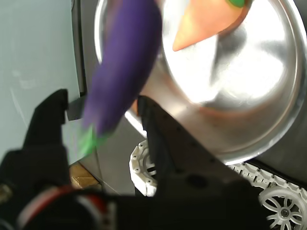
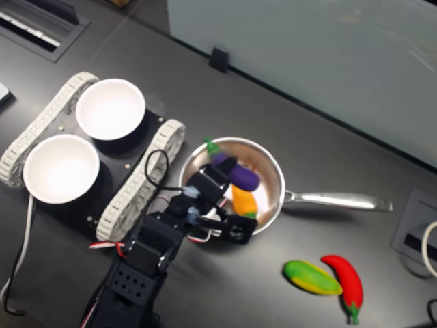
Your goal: Pick up the brinjal and place them in the pan
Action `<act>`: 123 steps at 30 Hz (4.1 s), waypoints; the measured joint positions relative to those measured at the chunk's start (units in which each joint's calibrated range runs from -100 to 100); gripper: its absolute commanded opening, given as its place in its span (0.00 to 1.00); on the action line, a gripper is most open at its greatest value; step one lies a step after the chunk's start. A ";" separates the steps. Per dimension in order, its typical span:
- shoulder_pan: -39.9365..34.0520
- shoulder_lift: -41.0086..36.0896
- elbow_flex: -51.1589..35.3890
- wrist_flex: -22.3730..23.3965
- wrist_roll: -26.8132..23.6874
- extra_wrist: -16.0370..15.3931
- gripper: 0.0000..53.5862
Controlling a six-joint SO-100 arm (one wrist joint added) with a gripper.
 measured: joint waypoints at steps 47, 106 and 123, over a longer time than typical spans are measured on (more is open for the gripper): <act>2.31 -22.39 11.40 -4.93 5.37 -3.76 0.19; 3.74 -60.52 57.83 12.92 5.76 -8.63 0.00; 3.74 -60.52 59.00 11.98 5.76 -8.63 0.00</act>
